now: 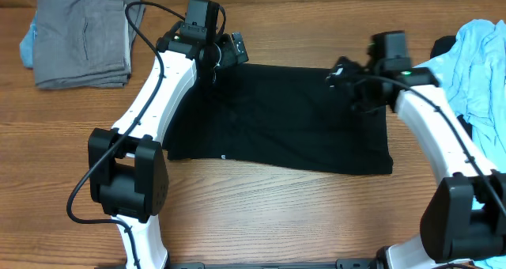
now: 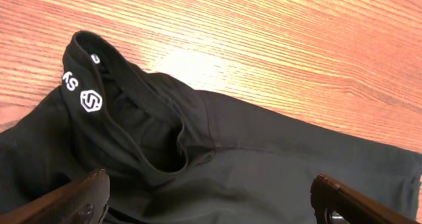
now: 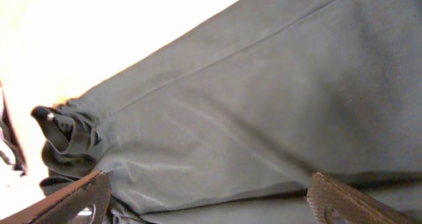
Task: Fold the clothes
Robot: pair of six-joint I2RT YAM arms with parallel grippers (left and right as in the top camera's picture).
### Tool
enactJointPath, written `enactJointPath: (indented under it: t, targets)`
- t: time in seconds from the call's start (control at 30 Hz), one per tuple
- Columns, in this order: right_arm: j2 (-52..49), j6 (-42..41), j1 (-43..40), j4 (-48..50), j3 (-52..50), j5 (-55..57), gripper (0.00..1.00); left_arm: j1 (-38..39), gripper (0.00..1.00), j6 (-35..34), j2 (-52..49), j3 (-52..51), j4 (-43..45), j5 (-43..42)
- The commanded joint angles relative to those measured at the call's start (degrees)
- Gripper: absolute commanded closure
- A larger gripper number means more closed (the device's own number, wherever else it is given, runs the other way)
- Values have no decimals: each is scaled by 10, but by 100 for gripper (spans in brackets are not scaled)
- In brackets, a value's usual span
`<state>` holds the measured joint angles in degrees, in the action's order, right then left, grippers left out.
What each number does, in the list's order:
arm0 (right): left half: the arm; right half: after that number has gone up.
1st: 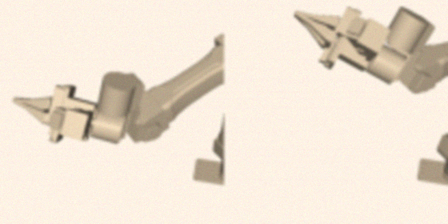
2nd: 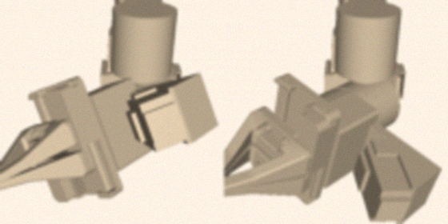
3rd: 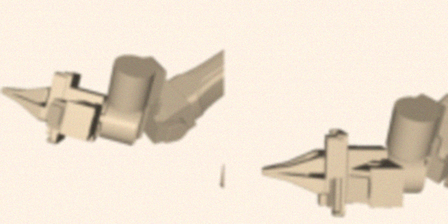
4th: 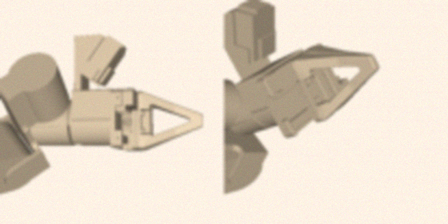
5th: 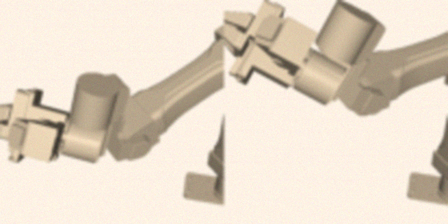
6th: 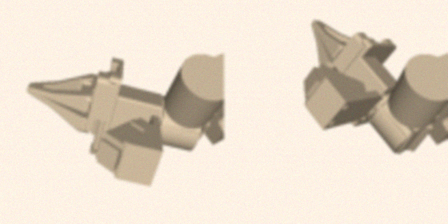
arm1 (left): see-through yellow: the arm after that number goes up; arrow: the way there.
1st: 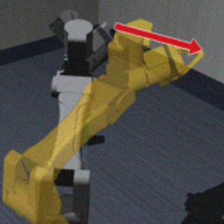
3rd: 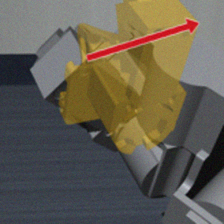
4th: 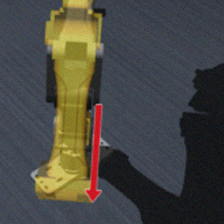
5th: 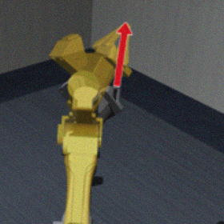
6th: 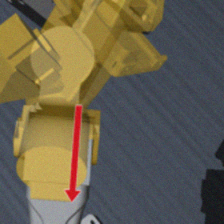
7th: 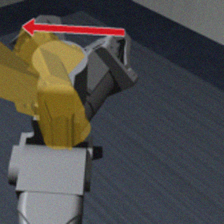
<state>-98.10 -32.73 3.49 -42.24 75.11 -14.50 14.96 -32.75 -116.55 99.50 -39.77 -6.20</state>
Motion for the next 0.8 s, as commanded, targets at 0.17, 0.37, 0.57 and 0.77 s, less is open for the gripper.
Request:
enactJointPath:
  t: [0.17, 0.37, 0.57, 0.77]
  targets:
    - [-1, 74, -48, -3, 12, -76, 0, 0, 2, -57, -70, 10, 23, -52]
    - [-1, 77, -48, -15, 11, -59, 0, 0, 0, -67, -105, 10, 26, -54]
    - [-1, 75, -48, -16, 11, -17, 0, 0, 9, -67, -107, 10, 35, -52]
    - [-1, 72, -48, -10, 11, 5, 0, 0, 49, -67, -116, 10, 48, -48]
